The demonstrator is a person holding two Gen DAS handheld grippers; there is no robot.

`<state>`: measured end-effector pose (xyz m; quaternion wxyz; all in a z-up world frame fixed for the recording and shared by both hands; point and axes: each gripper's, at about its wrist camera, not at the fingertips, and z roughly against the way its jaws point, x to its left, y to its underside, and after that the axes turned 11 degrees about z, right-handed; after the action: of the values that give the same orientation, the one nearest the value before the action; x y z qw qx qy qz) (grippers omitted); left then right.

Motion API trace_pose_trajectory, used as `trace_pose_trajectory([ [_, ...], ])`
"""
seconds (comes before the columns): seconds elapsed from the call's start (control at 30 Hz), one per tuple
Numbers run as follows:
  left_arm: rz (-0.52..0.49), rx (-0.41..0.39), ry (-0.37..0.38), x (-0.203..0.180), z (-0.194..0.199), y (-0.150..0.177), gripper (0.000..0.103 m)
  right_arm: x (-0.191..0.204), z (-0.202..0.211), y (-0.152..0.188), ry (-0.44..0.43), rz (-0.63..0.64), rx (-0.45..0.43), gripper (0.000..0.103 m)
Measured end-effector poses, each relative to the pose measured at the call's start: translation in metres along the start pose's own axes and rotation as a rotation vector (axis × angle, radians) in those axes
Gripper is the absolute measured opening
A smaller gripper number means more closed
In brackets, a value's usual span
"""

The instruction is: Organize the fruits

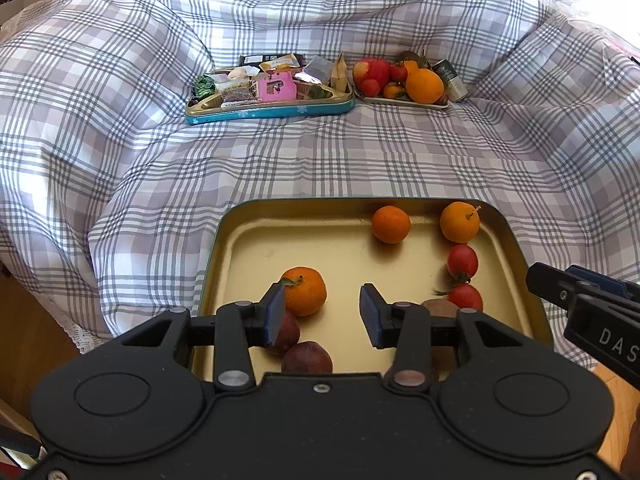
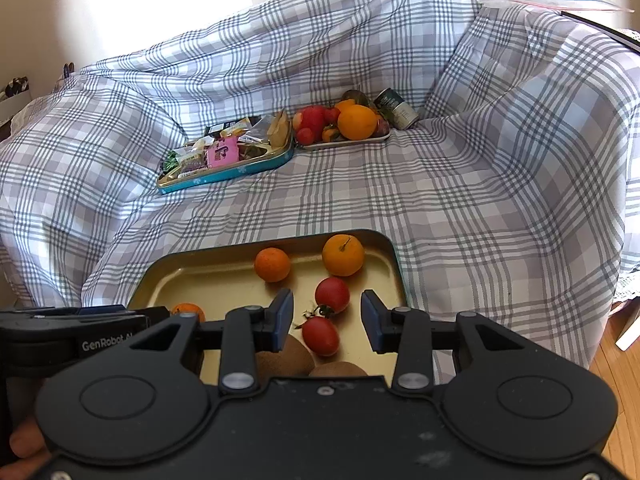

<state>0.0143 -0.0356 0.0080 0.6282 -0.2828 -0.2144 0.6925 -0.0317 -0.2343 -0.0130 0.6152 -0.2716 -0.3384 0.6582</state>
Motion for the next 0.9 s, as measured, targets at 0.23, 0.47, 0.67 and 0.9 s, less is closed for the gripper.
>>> trace_pose_trajectory([
  [0.23, -0.003, 0.001, -0.022, 0.002, 0.002, 0.003, 0.051, 0.005, -0.001, 0.003, -0.014, 0.023, 0.017, 0.041],
  [0.47, -0.010, 0.005, -0.040, 0.003, 0.004, 0.008, 0.051, 0.010, 0.000, 0.008, -0.030, 0.053, 0.036, 0.041],
  [0.67, -0.008, 0.020, -0.052, 0.007, 0.005, 0.012, 0.051, 0.009, 0.001, 0.012, -0.033, 0.058, 0.052, 0.041],
  [0.9, -0.009, 0.045, -0.059, 0.010, 0.003, 0.019, 0.051, 0.012, 0.002, 0.017, -0.034, 0.073, 0.075, 0.041],
])
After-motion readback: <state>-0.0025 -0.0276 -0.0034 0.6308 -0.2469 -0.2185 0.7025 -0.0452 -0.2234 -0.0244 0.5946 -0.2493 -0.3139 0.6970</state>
